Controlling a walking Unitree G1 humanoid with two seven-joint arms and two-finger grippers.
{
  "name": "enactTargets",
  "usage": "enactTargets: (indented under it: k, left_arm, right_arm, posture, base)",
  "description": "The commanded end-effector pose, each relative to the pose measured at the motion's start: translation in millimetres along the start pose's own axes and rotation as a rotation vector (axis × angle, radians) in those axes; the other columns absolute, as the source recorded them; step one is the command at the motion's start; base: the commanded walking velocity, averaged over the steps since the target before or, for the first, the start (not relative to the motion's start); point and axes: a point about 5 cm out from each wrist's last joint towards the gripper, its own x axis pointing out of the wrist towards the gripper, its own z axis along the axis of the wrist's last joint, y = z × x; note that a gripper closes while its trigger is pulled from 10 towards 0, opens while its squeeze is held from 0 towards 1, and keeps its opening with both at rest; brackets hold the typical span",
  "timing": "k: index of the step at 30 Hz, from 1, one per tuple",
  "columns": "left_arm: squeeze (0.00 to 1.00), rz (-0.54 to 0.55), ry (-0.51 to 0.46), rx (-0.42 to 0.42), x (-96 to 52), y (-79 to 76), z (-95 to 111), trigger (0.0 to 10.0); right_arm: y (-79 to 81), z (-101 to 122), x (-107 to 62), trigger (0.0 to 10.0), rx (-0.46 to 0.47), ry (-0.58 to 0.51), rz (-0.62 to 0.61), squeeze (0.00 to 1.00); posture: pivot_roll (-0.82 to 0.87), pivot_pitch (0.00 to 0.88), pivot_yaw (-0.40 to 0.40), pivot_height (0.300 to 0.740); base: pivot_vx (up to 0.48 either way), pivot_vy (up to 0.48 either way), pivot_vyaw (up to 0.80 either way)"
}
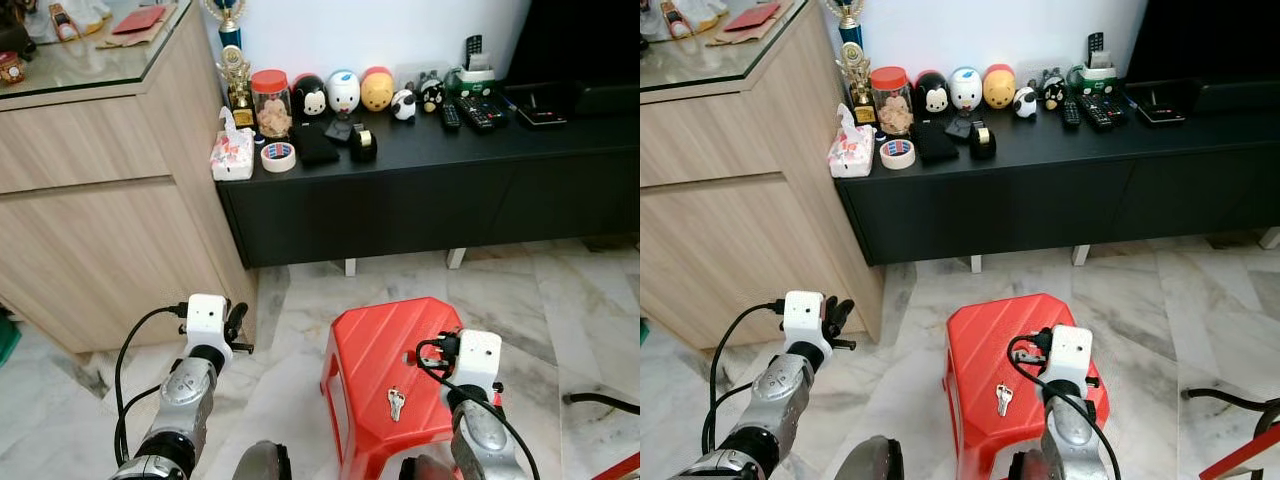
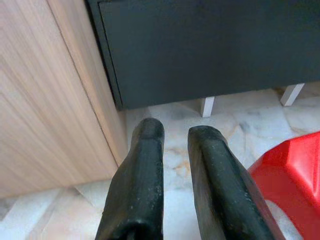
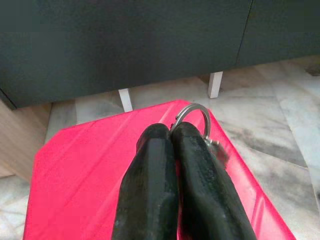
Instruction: Hang keys on a hook
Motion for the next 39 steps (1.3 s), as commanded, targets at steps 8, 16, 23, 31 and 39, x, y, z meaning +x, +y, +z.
enactTargets:
  k: [8,16,23,31,39]
  left_arm:
    - [0.00,0.057,0.114,-0.004,-15.5,11.1,-25.9,10.0]
    - [0.00,0.075,0.145,0.009,-19.0,13.7,-31.3,10.0]
    - [0.00,0.073,0.216,0.014,-27.9,11.5,-46.7,10.0]
    - [0.00,0.097,0.353,0.081,-43.0,24.5,-67.0,10.0]
    - [0.00,0.103,0.559,0.095,-75.8,22.8,-104.7,10.0]
  right_arm:
    - [-3.0,5.1,3.3,10.0,0.033,-0.009,-0.052,0.00]
    - [-2.1,-0.8,5.1,10.0,0.041,0.023,-0.058,0.00]
    - [-2.6,-2.0,4.2,10.0,0.048,0.025,-0.061,0.00]
    - [-3.7,-4.8,4.7,10.0,0.049,0.044,-0.070,0.00]
    - [-5.1,-6.2,6.5,10.0,0.050,0.049,-0.083,0.00]
  posture:
    - [-0.06,0.000,0.052,0.670]
    - [-0.05,0.000,0.044,0.725]
    - [-0.05,0.000,0.042,0.740]
    - [-0.05,0.000,0.036,0.740]
    - [-0.06,0.000,0.040,0.740]
  base:
    - [0.000,0.000,0.00]
    - [0.000,0.000,0.00]
    - [0.000,0.000,0.00]
    - [0.000,0.000,0.00]
    - [0.000,0.000,0.00]
